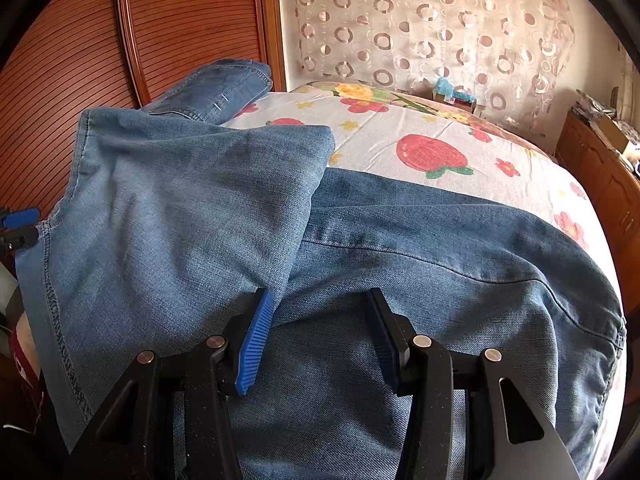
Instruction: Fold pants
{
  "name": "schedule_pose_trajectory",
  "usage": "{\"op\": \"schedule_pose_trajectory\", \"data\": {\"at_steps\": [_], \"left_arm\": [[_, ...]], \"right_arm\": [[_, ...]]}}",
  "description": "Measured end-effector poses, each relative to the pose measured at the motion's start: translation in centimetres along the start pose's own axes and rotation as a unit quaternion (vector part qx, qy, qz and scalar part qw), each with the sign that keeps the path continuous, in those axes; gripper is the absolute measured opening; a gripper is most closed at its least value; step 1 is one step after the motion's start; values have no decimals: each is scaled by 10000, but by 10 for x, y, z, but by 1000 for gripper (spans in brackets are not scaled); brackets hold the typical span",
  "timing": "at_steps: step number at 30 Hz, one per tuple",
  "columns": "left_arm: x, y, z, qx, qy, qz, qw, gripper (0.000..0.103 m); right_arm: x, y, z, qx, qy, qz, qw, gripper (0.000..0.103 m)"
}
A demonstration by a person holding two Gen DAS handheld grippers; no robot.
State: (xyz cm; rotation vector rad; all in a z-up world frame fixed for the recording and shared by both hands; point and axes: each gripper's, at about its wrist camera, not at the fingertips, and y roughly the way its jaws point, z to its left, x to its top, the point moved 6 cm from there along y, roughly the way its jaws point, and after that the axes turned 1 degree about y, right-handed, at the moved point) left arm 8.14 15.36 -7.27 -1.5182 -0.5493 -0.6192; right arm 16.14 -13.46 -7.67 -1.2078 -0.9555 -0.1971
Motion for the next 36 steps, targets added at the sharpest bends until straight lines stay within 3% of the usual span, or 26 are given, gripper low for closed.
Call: {"op": "schedule_pose_trajectory", "data": {"at_steps": [1, 6, 9, 17, 23, 27, 30, 32, 34, 36], "left_arm": [[-3, 1, 0, -42, 3, 12, 10000, 33], [-7, 3, 4, -74, -39, 45, 10000, 29], [-8, 0, -1, -161, 65, 31, 9998, 7], [-2, -26, 12, -70, -88, -283, 9995, 3], [-3, -26, 11, -130, -128, -209, 9996, 4], [3, -31, 8, -76, -184, -340, 9992, 9], [9, -36, 6, -80, -221, -453, 9987, 28], [14, -39, 1, -56, -180, -524, 9985, 32], [20, -40, -6, -118, -131, -584, 9981, 49], [26, -39, -17, -150, -64, -646, 9978, 53]], "right_arm": [[0, 0, 0, 0, 0, 0, 10000, 50], [0, 0, 0, -4, 1, 0, 10000, 50], [0, 1, 0, -4, 4, -2, 10000, 50], [-2, -1, -1, -4, -5, -5, 10000, 50], [-2, -1, 1, 10, 10, -8, 10000, 50], [-3, -3, 0, 46, 48, -17, 10000, 50], [-4, -10, -5, -27, 114, -31, 9999, 50], [-5, -23, -9, -2, 202, -143, 9997, 50], [-7, -41, -14, -60, 257, -305, 9992, 50], [-11, -59, -21, -199, 271, -465, 9984, 50]]}}
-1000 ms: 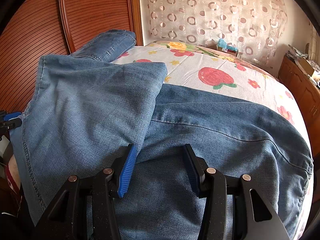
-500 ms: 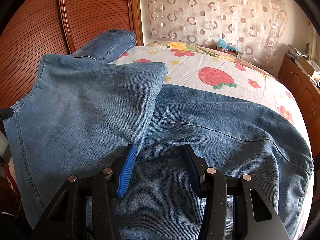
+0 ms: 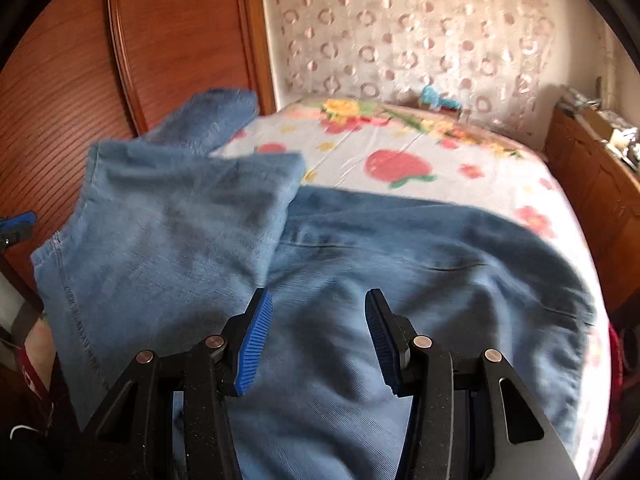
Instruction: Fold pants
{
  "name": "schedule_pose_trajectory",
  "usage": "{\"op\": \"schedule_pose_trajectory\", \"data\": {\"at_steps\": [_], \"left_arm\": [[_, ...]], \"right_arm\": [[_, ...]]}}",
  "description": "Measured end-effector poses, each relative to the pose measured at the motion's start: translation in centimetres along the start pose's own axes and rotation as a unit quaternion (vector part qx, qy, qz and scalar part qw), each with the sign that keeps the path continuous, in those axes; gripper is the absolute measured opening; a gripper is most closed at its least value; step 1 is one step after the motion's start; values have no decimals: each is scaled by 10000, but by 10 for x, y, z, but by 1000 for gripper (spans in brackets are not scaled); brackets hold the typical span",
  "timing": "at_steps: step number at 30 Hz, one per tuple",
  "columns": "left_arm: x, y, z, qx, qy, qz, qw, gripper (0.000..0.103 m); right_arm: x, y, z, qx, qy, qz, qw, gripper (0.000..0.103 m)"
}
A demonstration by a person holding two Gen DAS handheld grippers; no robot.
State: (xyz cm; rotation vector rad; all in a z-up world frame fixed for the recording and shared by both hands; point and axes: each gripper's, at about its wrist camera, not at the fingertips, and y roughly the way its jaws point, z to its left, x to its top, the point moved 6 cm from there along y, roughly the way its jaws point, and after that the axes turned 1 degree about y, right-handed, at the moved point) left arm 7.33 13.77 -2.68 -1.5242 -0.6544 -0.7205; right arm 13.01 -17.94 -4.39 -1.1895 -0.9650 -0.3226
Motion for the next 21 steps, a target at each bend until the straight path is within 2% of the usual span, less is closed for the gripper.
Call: {"op": "schedule_pose_trajectory", "data": {"at_steps": [3, 4, 14, 21], "left_arm": [[6, 11, -21, -211, 42, 2, 9998, 72], [8, 16, -30, -280, 71, 10, 9996, 75], [14, 56, -106, -678, 536, 168, 9961, 75], [11, 77, -136, -707, 763, 323, 9941, 75]], "right_arm": [[-7, -24, -12, -418, -77, -190, 9989, 50], [-11, -32, -18, -596, -106, -242, 9979, 50], [-58, -72, -66, -997, 433, -97, 9940, 53], [-75, -86, -103, -1343, 982, -126, 9860, 53]]}}
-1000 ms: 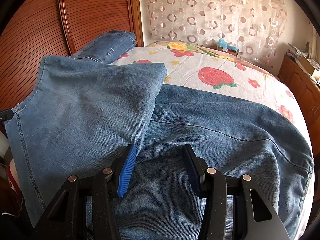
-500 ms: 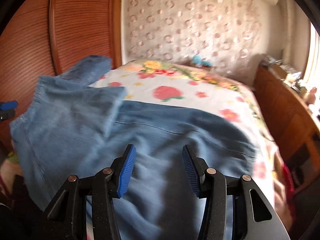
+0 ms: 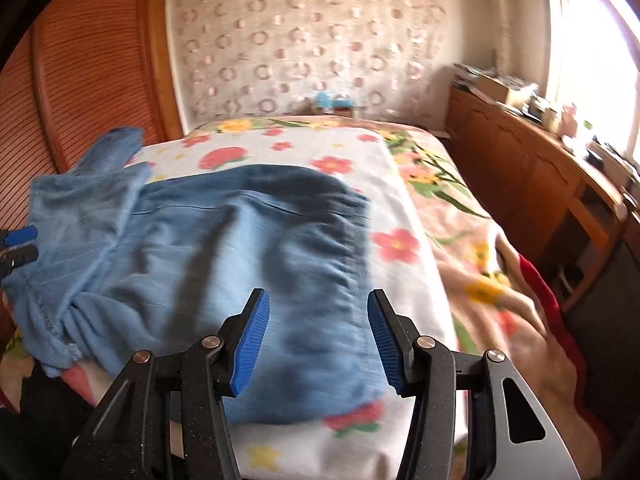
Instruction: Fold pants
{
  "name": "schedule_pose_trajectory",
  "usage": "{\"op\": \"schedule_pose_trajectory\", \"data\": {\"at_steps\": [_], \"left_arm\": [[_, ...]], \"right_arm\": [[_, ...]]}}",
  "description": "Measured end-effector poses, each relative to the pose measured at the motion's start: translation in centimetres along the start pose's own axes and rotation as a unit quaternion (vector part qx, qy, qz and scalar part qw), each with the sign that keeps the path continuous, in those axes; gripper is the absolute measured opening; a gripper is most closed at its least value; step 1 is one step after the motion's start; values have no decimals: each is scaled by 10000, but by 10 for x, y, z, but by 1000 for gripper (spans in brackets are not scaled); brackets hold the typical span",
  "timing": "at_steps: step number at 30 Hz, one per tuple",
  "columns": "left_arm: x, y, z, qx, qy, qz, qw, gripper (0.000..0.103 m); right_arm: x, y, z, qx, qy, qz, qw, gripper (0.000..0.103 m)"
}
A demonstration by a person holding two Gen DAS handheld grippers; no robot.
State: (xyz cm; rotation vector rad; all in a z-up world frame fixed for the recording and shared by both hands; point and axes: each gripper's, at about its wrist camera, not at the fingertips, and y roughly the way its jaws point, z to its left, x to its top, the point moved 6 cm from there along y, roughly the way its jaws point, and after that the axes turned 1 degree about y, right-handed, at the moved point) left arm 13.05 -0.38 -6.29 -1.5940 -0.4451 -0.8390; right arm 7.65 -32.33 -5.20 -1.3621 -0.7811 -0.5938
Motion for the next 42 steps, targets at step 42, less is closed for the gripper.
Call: {"op": "schedule_pose_trajectory", "data": {"at_steps": [42], "left_arm": [[-10, 9, 1, -204, -405, 94, 9989, 77]], "right_arm": [[1, 5, 7, 671, -176, 403, 9968, 13]]}}
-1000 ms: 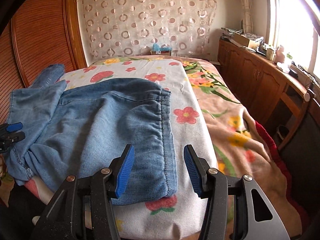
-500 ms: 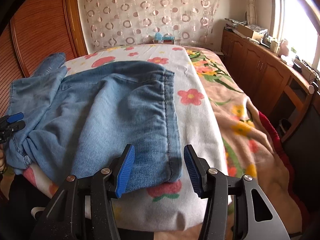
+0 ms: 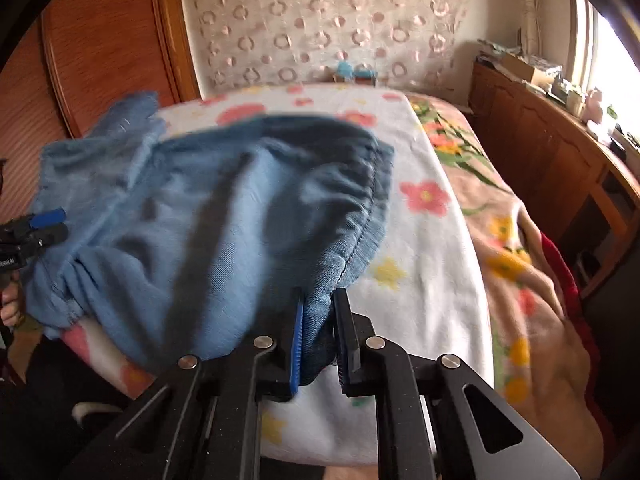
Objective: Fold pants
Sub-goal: 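Grasp the jeans leg hem with the right tool while the left tool grasps the waistband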
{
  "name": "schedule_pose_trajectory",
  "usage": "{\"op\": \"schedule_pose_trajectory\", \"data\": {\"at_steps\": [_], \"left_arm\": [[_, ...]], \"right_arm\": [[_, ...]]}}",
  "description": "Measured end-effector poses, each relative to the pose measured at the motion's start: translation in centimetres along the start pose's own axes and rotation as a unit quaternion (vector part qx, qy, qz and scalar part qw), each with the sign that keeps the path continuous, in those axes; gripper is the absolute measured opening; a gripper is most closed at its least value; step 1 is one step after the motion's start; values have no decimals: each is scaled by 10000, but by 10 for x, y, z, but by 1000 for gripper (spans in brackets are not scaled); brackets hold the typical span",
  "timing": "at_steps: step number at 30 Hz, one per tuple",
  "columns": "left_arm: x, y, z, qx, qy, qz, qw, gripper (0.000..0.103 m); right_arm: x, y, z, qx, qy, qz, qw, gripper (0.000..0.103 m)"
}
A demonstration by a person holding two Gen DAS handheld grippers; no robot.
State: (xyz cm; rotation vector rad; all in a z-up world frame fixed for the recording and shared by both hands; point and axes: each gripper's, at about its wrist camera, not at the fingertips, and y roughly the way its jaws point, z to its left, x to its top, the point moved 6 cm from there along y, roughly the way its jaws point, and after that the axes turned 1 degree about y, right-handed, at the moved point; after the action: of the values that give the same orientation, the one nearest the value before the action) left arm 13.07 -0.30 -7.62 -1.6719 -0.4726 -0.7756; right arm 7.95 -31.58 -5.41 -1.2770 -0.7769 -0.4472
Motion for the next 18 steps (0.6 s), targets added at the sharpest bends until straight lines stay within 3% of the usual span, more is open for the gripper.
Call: {"op": "schedule_pose_trajectory", "data": {"at_steps": [4, 11, 18], "left_arm": [[11, -27, 1, 44, 1, -250, 9997, 77], [28, -79, 17, 242, -11, -697, 9973, 77], [22, -113, 48, 462, -280, -934, 9942, 77]], "right_arm": [[40, -26, 21, 357, -142, -449, 9983, 13], [110, -70, 99, 1139, -844, -1102, 9838, 13], [143, -88, 180, 2071, -1337, -1185, 9619, 13]]}}
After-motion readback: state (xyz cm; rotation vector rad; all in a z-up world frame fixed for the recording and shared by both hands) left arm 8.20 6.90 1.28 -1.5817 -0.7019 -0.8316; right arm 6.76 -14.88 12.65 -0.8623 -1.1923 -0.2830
